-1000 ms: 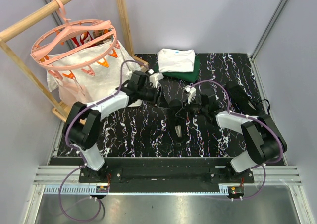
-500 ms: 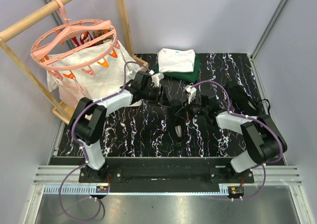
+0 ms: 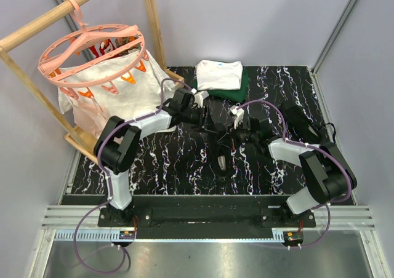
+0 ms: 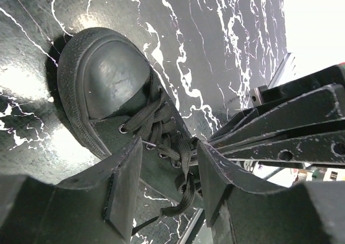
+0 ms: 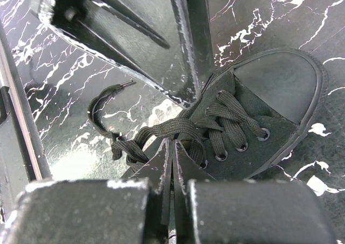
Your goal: Tie the shoes
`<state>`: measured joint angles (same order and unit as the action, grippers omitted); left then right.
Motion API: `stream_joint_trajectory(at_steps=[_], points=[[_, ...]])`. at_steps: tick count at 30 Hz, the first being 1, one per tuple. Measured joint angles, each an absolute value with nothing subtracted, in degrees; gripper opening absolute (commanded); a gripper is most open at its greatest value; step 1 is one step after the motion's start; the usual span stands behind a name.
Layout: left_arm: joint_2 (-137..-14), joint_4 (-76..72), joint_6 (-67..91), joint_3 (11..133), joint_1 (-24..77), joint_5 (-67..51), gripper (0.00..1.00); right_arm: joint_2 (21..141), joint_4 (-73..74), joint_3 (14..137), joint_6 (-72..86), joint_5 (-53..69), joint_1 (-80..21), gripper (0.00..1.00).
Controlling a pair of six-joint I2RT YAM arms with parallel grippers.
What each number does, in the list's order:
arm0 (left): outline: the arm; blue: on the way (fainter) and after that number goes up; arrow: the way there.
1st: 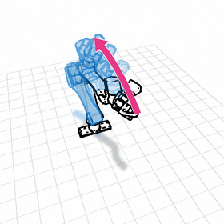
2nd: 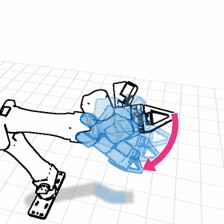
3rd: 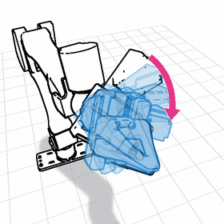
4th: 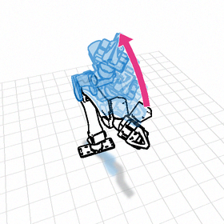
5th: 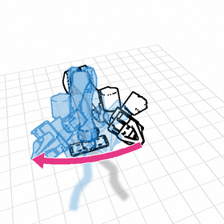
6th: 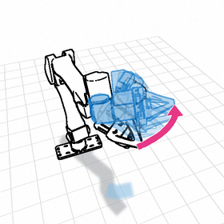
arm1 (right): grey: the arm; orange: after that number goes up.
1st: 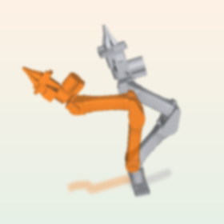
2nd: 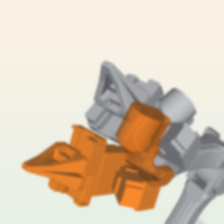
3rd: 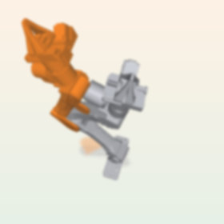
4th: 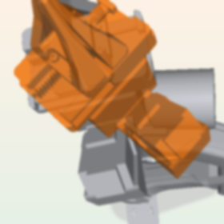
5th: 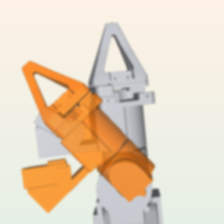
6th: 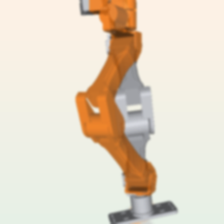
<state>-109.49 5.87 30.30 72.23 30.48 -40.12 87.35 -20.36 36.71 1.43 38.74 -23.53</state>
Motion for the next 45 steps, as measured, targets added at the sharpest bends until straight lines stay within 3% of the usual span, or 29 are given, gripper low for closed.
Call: stream_joint_trajectory(at_steps=[19, 22, 23, 29, 33, 35, 39, 45], points=[[-112.03, 6.26, 33.71, 72.29, 31.11, -40.23, 0.53, 87.35, -20.36, 36.71, 2.04, 38.74, -23.51, 0.00], [-112.03, 6.13, 34.24, 72.29, 31.14, -40.38, 0.45, 87.35, -20.36, 36.71, 2.07, 38.74, -23.51, 0.00], [-112.03, 6.09, 34.48, 72.29, 31.14, -40.45, 0.37, 87.35, -20.36, 36.71, 2.07, 38.74, -23.51, 0.00], [-112.03, 3.95, 36.12, 72.29, 31.16, -41.58, 0.23, 87.35, -20.69, 36.71, 2.44, 39.13, -23.51, 0.00], [-112.07, 2.48, 37.17, 72.29, 31.16, -42.41, 0.04, 87.35, -21.21, 36.71, 2.44, 39.16, -23.51, 0.00], [-112.14, 2.00, 37.65, 72.27, 31.16, -42.70, 0.00, 87.35, -21.21, 36.71, 2.46, 39.16, -23.51, 0.00], [-112.14, 1.54, 37.80, 72.27, 31.16, -43.09, 0.00, 87.35, -21.12, 36.71, 2.66, 39.27, -23.51, 0.27], [-112.14, 2.28, 35.57, 72.25, 30.87, -42.85, 0.00, 85.73, -15.38, 37.45, 0.14, 40.45, -23.46, 0.45]])
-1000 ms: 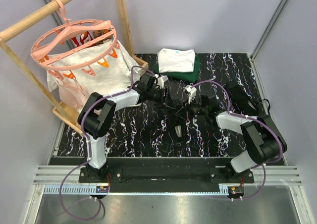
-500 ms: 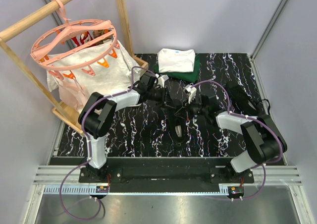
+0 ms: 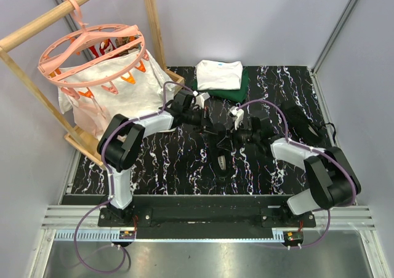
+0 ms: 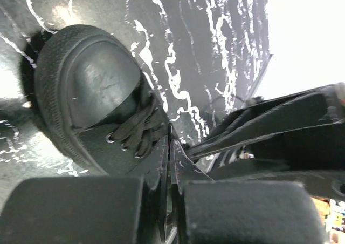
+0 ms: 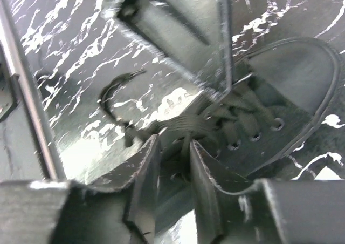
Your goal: Tie the shoes
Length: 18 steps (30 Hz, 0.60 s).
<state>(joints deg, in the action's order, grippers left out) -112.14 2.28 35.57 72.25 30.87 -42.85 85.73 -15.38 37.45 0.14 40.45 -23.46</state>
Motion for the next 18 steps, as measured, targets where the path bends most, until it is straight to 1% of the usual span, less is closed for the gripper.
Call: stream_joint_trajectory(at_steps=[1, 2, 4, 5, 7, 14, 18], points=[[-112.14, 2.83, 34.85, 72.25, 30.72, -42.70, 0.00, 84.58, -13.37, 37.76, -0.71, 40.77, -23.44, 0.55], [-112.12, 3.29, 34.37, 72.25, 30.57, -42.63, 0.00, 83.59, -11.86, 38.11, -1.39, 41.23, -23.44, 0.60], [-112.12, 4.29, 33.15, 72.25, 30.04, -42.30, 0.00, 81.14, -7.51, 39.64, -3.53, 42.06, -23.40, 0.65], [-112.07, 4.64, 32.67, 72.25, 29.78, -42.17, 0.00, 80.05, -5.50, 40.69, -4.58, 42.78, -23.40, 0.69], [-111.79, 5.34, 31.53, 72.25, 29.41, -41.82, 0.00, 78.26, -1.91, 42.83, -7.01, 43.99, -23.35, 0.72], [-106.43, 7.11, 28.10, 72.18, 28.86, -38.85, 0.00, 76.82, 9.67, 48.62, -15.97, 46.37, -25.45, 0.73], [-103.57, 7.88, 26.68, 71.79, 28.73, -37.23, 0.00, 78.35, 13.13, 51.07, -20.32, 45.04, -32.60, 0.71]])
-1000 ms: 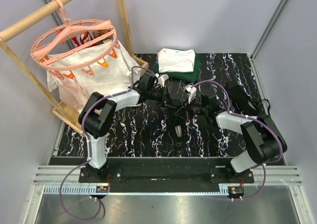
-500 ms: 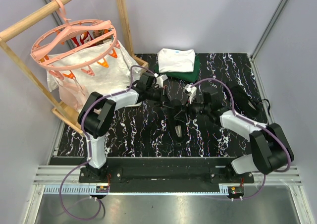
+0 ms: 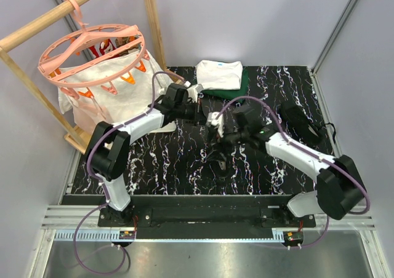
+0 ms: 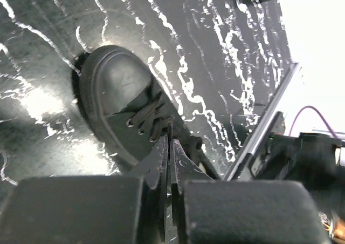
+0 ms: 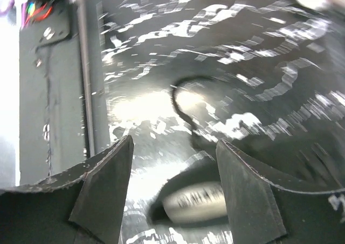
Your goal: Tie the shoes
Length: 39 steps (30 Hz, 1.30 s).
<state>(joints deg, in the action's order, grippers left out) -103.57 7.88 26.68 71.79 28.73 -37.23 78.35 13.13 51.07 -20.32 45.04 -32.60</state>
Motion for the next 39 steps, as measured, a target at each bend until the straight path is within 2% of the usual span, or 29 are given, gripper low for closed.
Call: stream_joint_trajectory(at_steps=[4, 10, 22, 25, 29, 32, 33, 34, 39], points=[[-103.24, 9.19, 25.58, 70.04, 28.53, -35.92, 0.00, 83.88, 13.63, 54.13, -23.57, 42.81, -40.82, 0.70], [-103.37, 10.59, 25.45, 68.03, 28.45, -35.48, 0.00, 92.53, 11.73, 55.37, -27.59, 38.44, -46.19, 0.68], [-105.10, 10.26, 24.95, 67.90, 28.12, -35.55, 0.00, 102.48, 4.21, 57.52, -30.92, 31.48, -51.96, 0.68], [-105.51, 10.22, 24.84, 67.90, 28.01, -35.55, 0.00, 104.92, 3.51, 58.78, -31.51, 30.57, -52.27, 0.65], [-105.95, 10.20, 24.84, 67.90, 28.01, -35.55, 0.00, 107.68, 1.98, 59.83, -33.04, 29.56, -52.38, 0.53], [-106.30, 10.22, 24.84, 67.90, 27.94, -35.53, 0.00, 108.09, 0.69, 59.86, -34.63, 29.04, -52.82, 0.30], [-106.39, 10.24, 24.84, 67.90, 27.92, -35.55, 0.00, 108.12, 0.43, 59.77, -35.00, 29.04, -53.08, 0.04], [-106.52, 10.20, 24.84, 67.90, 27.90, -35.55, 0.00, 108.12, 0.19, 59.61, -35.53, 28.97, -53.34, 0.00], [-107.02, 10.74, 24.29, 67.90, 27.86, -35.57, 0.00, 106.91, 0.12, 58.78, -35.73, 27.14, -54.54, 0.00]])
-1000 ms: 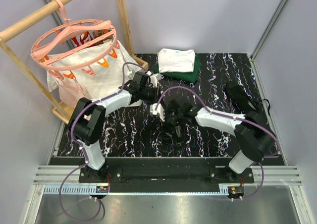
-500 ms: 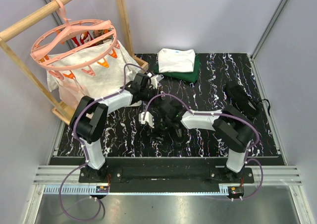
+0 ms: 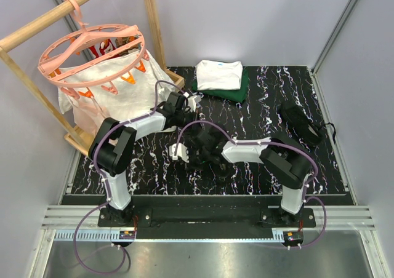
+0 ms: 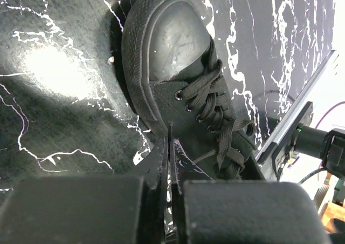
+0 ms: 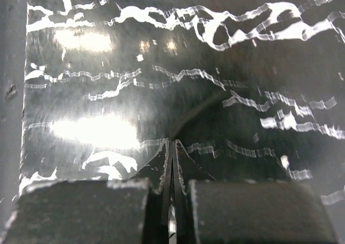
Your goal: Tie the shoes
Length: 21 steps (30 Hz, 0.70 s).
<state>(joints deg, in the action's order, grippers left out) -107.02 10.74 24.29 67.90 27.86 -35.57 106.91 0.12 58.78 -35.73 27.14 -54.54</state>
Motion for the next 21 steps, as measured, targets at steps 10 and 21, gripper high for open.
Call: stream_joint_trajectory(at_steps=[10, 21], points=[[-102.54, 15.00, 18.24, 67.92, 26.89, -35.03, 0.00, 80.95, 13.15, 59.13, -29.39, 25.76, -40.80, 0.00], [-91.02, 20.78, 6.46, 67.85, 24.18, -29.69, 0.00, 58.67, 35.57, 48.25, -28.91, 16.67, -28.77, 0.00]])
